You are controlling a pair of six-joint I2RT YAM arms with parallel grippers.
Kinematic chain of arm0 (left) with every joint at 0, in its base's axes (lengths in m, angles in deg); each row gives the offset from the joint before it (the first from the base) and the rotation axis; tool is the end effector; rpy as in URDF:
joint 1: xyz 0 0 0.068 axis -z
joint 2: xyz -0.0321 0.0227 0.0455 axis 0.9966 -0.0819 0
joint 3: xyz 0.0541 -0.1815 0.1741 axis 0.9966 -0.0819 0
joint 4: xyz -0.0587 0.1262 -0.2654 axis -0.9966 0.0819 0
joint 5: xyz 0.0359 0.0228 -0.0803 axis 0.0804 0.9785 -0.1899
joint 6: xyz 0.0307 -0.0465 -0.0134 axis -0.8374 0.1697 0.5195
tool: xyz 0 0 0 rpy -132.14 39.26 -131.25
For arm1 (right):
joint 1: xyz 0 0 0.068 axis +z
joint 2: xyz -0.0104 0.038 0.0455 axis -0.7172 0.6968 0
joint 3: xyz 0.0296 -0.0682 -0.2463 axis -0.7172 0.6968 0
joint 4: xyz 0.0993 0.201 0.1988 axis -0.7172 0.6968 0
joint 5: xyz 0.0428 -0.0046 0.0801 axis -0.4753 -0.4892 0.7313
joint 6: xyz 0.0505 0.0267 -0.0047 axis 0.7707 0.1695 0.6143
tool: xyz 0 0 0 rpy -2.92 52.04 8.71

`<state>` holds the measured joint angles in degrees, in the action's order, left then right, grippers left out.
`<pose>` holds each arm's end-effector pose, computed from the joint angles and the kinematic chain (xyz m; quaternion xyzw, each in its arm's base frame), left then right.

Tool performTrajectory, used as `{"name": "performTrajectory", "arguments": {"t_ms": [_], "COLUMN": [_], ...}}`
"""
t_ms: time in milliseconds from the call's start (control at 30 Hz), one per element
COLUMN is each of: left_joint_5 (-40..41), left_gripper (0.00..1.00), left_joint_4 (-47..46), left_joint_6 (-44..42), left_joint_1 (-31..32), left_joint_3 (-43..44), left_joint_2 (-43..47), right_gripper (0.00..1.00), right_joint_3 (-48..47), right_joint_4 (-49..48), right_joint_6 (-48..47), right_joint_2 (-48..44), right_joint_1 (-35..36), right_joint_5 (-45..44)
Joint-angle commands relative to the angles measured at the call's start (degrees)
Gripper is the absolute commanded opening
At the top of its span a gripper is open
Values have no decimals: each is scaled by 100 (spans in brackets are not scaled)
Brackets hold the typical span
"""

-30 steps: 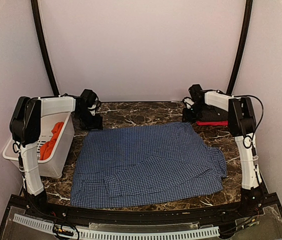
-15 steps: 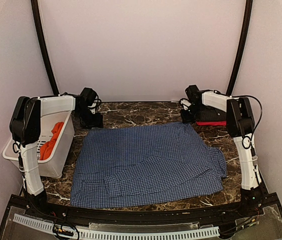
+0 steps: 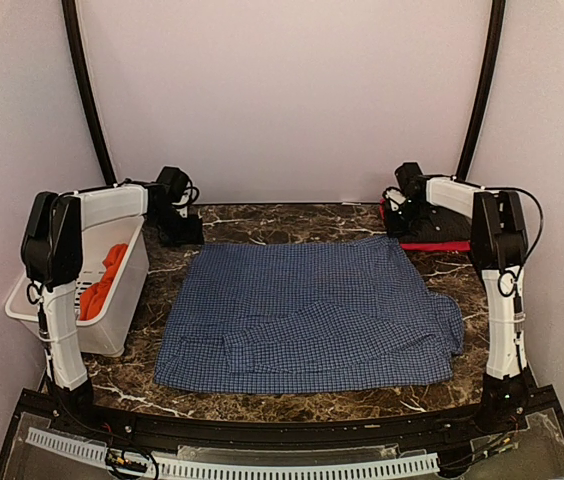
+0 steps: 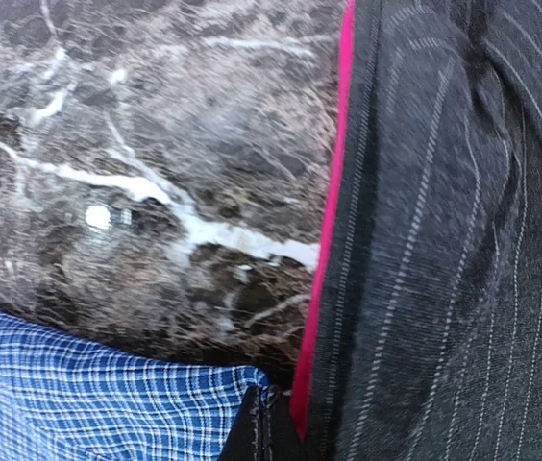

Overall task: Fold and stack the mixed laundry pile
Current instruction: Pick up the 1/3-folded shirt from the center of the board.

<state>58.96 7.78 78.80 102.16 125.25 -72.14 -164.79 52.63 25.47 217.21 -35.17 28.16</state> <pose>0.4606 -0.1389 0.1778 -0.0133 0.9552 -0.0817 0.2841 0.5233 0.1003 0.1435 -0.0856 0.9664 0.0450 0.2382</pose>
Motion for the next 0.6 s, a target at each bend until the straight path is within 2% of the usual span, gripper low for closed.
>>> {"name": "performTrajectory", "arguments": {"t_ms": [0,100,367,567], "left_joint_5": [-266,-331,-531,-774], "left_gripper": [65,65,55,52], "left_joint_4": [-184,-138,757,771], "left_joint_6": [-393,-856,-2239,-2726], "left_joint_1": [-34,-34,-85,-326], "left_joint_3": [251,571,1989,2137], "left_joint_2": [-185,-443,-1385,-1700], "right_gripper": [0,0,0,0], "right_joint_3": [79,85,73,89], "right_joint_4": [-289,-286,-254,-257], "right_joint_6": [22,2,2,1], "right_joint_2": [-201,-153,-170,-168], "right_joint_1": [149,185,218,217], "right_joint_5": [279,330,393,446]}}
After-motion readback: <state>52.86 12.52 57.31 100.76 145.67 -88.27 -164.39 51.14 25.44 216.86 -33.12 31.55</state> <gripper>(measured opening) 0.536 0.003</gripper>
